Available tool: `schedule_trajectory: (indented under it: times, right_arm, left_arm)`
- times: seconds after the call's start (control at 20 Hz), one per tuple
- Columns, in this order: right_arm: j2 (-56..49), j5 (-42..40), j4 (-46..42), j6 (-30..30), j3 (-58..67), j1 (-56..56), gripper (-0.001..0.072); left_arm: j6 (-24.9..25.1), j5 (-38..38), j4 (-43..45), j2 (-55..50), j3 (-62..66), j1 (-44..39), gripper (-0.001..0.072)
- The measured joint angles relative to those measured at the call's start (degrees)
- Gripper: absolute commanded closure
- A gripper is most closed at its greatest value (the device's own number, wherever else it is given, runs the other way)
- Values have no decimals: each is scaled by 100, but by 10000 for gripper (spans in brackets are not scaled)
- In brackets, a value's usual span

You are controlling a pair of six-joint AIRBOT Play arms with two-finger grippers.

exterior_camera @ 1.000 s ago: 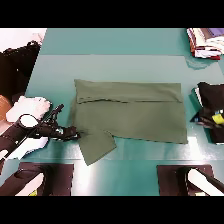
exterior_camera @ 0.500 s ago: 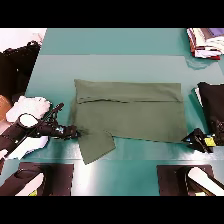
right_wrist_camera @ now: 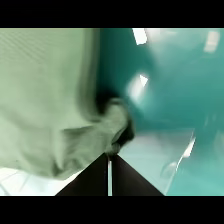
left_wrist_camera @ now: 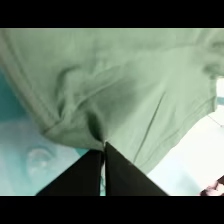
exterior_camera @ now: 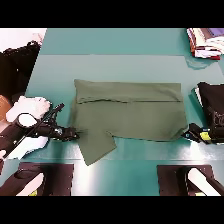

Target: Fold the shirts.

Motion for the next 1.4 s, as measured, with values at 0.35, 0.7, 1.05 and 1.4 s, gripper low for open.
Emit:
schedule_trajectory:
  times: [0.35,0.7,1.05,1.4]
  right_arm:
    - [1567,957,-485,61,68,317,692]
    - [1631,1215,-522,234,1300,660,692]
    - [-710,186,-455,332,3128,1967,691]
    - [-2953,-101,-240,369,5003,2304,350]
  left_arm:
    - [-1088,-1460,868,1886,160,-2,677]
    - [-1375,-1388,1117,1775,1303,-2,676]
    - [-879,39,1211,-461,2317,-2,675]
    - [-767,1209,1314,-1709,2911,-4,225]
